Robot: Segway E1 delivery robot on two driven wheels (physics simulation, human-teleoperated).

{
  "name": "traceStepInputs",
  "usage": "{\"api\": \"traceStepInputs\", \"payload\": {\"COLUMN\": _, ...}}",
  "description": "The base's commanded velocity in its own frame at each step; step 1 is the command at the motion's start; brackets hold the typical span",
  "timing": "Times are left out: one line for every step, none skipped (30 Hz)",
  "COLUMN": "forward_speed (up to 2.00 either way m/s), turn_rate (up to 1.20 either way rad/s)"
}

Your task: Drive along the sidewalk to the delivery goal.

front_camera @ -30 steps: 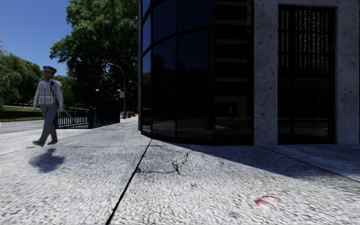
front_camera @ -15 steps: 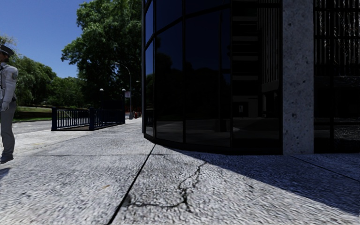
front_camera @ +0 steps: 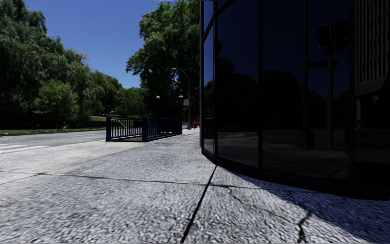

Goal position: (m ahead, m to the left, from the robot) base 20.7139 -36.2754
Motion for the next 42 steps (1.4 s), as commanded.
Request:
{"api": "traceStepInputs", "payload": {"forward_speed": 2.00, "turn_rate": 0.59}}
{"api": "traceStepInputs", "payload": {"forward_speed": 2.00, "turn_rate": 0.59}}
{"api": "traceStepInputs", "payload": {"forward_speed": 2.00, "turn_rate": 0.52}}
{"api": "traceStepInputs", "payload": {"forward_speed": 2.00, "turn_rate": 0.50}}
{"api": "traceStepInputs", "payload": {"forward_speed": 2.00, "turn_rate": 0.50}}
{"api": "traceStepInputs", "payload": {"forward_speed": 2.00, "turn_rate": 0.50}}
{"api": "traceStepInputs", "payload": {"forward_speed": 2.00, "turn_rate": 0.50}}
{"api": "traceStepInputs", "payload": {"forward_speed": 2.00, "turn_rate": 0.50}}
{"api": "traceStepInputs", "payload": {"forward_speed": 2.00, "turn_rate": 0.50}}
{"api": "traceStepInputs", "payload": {"forward_speed": 2.00, "turn_rate": 0.48}}
{"api": "traceStepInputs", "payload": {"forward_speed": 2.00, "turn_rate": 0.41}}
{"api": "traceStepInputs", "payload": {"forward_speed": 2.00, "turn_rate": 0.41}}
{"api": "traceStepInputs", "payload": {"forward_speed": 2.00, "turn_rate": 0.00}}
{"api": "traceStepInputs", "payload": {"forward_speed": 2.00, "turn_rate": 0.00}}
{"api": "traceStepInputs", "payload": {"forward_speed": 2.00, "turn_rate": 0.00}}
{"api": "traceStepInputs", "payload": {"forward_speed": 2.00, "turn_rate": 0.00}}
{"api": "traceStepInputs", "payload": {"forward_speed": 2.00, "turn_rate": 0.00}}
{"api": "traceStepInputs", "payload": {"forward_speed": 2.00, "turn_rate": 0.00}}
{"api": "traceStepInputs", "payload": {"forward_speed": 2.00, "turn_rate": 0.00}}
{"api": "traceStepInputs", "payload": {"forward_speed": 2.00, "turn_rate": 0.00}}
{"api": "traceStepInputs", "payload": {"forward_speed": 2.00, "turn_rate": 0.00}}
{"api": "traceStepInputs", "payload": {"forward_speed": 2.00, "turn_rate": 0.00}}
{"api": "traceStepInputs", "payload": {"forward_speed": 2.00, "turn_rate": 0.00}}
{"api": "traceStepInputs", "payload": {"forward_speed": 2.00, "turn_rate": 0.00}}
{"api": "traceStepInputs", "payload": {"forward_speed": 2.00, "turn_rate": 0.00}}
{"api": "traceStepInputs", "payload": {"forward_speed": 2.00, "turn_rate": 0.00}}
{"api": "traceStepInputs", "payload": {"forward_speed": 2.00, "turn_rate": 0.00}}
{"api": "traceStepInputs", "payload": {"forward_speed": 2.00, "turn_rate": 0.00}}
{"api": "traceStepInputs", "payload": {"forward_speed": 2.00, "turn_rate": 0.00}}
{"api": "traceStepInputs", "payload": {"forward_speed": 2.00, "turn_rate": 0.00}}
{"api": "traceStepInputs", "payload": {"forward_speed": 2.00, "turn_rate": 0.00}}
{"api": "traceStepInputs", "payload": {"forward_speed": 2.00, "turn_rate": 0.00}}
{"api": "traceStepInputs", "payload": {"forward_speed": 2.00, "turn_rate": 0.00}}
{"api": "traceStepInputs", "payload": {"forward_speed": 2.00, "turn_rate": 0.00}}
{"api": "traceStepInputs", "payload": {"forward_speed": 2.00, "turn_rate": 0.00}}
{"api": "traceStepInputs", "payload": {"forward_speed": 2.00, "turn_rate": 0.00}}
{"api": "traceStepInputs", "payload": {"forward_speed": 2.00, "turn_rate": 0.00}}
{"api": "traceStepInputs", "payload": {"forward_speed": 2.00, "turn_rate": 0.00}}
{"api": "traceStepInputs", "payload": {"forward_speed": 2.00, "turn_rate": 0.00}}
{"api": "traceStepInputs", "payload": {"forward_speed": 2.00, "turn_rate": 0.00}}
{"api": "traceStepInputs", "payload": {"forward_speed": 2.00, "turn_rate": 0.00}}
{"api": "traceStepInputs", "payload": {"forward_speed": 2.00, "turn_rate": 0.00}}
